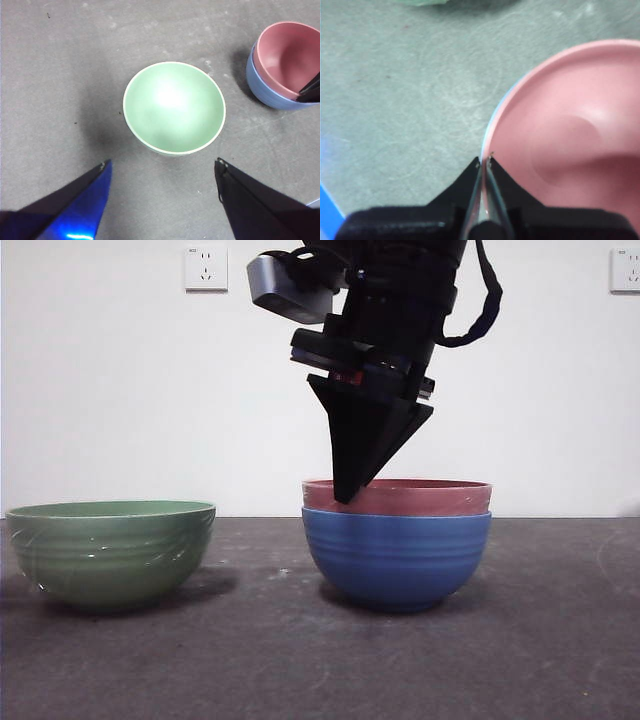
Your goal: Pick up the green bowl on the top,put the green bowl on the left,pick up the red bowl in the middle,put the red bowl on the right
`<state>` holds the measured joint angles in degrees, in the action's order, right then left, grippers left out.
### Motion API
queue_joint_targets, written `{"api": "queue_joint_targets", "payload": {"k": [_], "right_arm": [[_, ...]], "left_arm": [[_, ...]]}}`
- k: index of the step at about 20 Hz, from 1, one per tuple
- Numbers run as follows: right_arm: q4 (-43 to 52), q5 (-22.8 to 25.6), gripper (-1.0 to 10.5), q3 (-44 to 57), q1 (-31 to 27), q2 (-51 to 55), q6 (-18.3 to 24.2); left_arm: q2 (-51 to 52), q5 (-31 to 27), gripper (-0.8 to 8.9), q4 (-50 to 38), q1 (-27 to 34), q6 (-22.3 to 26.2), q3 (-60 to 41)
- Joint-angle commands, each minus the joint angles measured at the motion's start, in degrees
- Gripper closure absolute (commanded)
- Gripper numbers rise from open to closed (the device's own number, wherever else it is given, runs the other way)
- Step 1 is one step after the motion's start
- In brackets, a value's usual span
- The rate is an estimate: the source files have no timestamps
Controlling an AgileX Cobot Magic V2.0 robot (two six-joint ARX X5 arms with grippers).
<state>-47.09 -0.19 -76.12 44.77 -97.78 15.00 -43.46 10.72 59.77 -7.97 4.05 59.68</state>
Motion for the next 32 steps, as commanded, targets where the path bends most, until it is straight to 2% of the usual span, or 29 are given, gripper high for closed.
{"api": "queue_joint_targets", "payload": {"k": [1,6,8,10,15,18,21,29,32], "right_arm": [[0.4,0.6,9.6,-0.1,-0.1,2.2,0.1],[1.0,0.9,9.6,-0.2,-0.1,8.6,0.1],[1.2,2.6,9.6,-0.2,-0.1,11.3,0.1],[1.4,1.5,9.6,-0.2,0.1,14.5,-0.9],[1.4,-2.5,9.6,-0.2,7.5,19.0,-5.8],[1.4,-2.6,9.6,-0.2,14.3,17.2,-6.6],[1.4,-2.6,9.6,-0.2,18.3,12.5,-6.6],[1.4,-2.2,9.6,-0.1,20.4,-0.1,-7.9],[1.4,-0.2,9.6,-0.1,20.7,-3.5,-8.1]], "left_arm": [[0.2,0.3,4.69,-0.1,0.2,0.7,0.1],[0.2,0.3,4.69,-0.4,0.2,0.7,0.1],[0.2,0.3,4.69,-1.1,0.2,0.7,0.1],[0.2,0.3,4.69,-1.9,0.2,0.6,0.1],[0.2,0.3,4.69,-3.7,0.2,0.4,0.1],[0.2,0.3,4.69,-4.9,0.2,0.4,0.1],[0.2,0.2,4.69,-4.9,0.2,0.4,0.1],[0.2,0.2,4.69,-4.8,0.2,0.4,0.1],[0.2,0.2,4.69,-4.8,0.2,0.4,0.1]]}}
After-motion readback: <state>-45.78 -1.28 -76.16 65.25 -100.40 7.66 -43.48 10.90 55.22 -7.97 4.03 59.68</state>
